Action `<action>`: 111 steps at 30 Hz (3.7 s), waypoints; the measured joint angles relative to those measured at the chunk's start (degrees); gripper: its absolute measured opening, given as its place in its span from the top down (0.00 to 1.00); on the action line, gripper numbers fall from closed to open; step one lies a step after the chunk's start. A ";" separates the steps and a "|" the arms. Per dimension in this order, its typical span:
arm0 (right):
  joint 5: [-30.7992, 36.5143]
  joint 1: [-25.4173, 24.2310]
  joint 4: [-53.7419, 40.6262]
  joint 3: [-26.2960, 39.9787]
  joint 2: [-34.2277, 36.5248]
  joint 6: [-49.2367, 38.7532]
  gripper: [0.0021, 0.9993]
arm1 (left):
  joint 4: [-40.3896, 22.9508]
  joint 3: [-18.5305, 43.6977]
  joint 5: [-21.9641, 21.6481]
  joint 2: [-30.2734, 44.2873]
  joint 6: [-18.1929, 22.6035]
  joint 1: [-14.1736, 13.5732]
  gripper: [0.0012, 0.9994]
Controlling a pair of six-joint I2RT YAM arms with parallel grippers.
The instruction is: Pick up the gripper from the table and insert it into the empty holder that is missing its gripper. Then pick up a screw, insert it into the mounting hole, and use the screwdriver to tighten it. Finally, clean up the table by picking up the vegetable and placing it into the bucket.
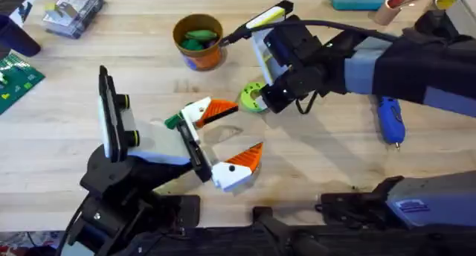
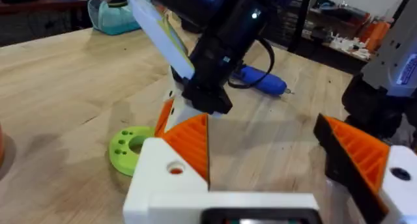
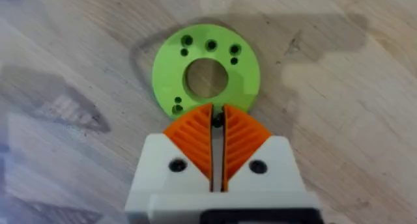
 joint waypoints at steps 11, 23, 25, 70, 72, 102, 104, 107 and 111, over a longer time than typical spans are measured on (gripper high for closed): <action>0.19 0.00 -0.13 0.10 0.00 -0.07 0.99 | 0.00 0.00 0.00 -0.01 0.00 -0.01 0.01; 0.17 0.00 -12.59 8.95 -0.02 -0.07 1.00 | 0.00 0.00 0.00 0.00 0.00 -0.01 0.01; 0.13 0.00 -15.13 12.17 -0.13 -0.08 1.00 | 0.00 0.00 -0.01 0.00 0.00 0.00 0.01; -12.41 18.23 -39.53 48.32 7.74 9.50 1.00 | 0.00 0.00 0.00 0.00 0.00 -0.01 0.01; -11.38 18.96 -39.17 48.42 7.76 8.31 1.00 | 0.00 0.00 0.00 -0.01 0.00 0.00 0.01; -11.57 19.61 -38.46 48.77 9.65 6.79 1.00 | 0.00 0.00 0.00 -0.01 -0.63 -0.02 0.01; -12.07 19.67 -38.54 48.77 9.78 6.47 1.00 | -0.02 0.00 0.00 -0.01 -0.63 -0.01 0.01; -12.06 19.69 -38.82 48.77 9.86 6.05 1.00 | -0.02 0.00 0.00 0.00 -0.68 -0.01 0.01; -12.04 19.69 -39.14 48.84 9.86 5.96 1.00 | -0.02 0.00 0.00 0.01 -0.68 -0.01 0.01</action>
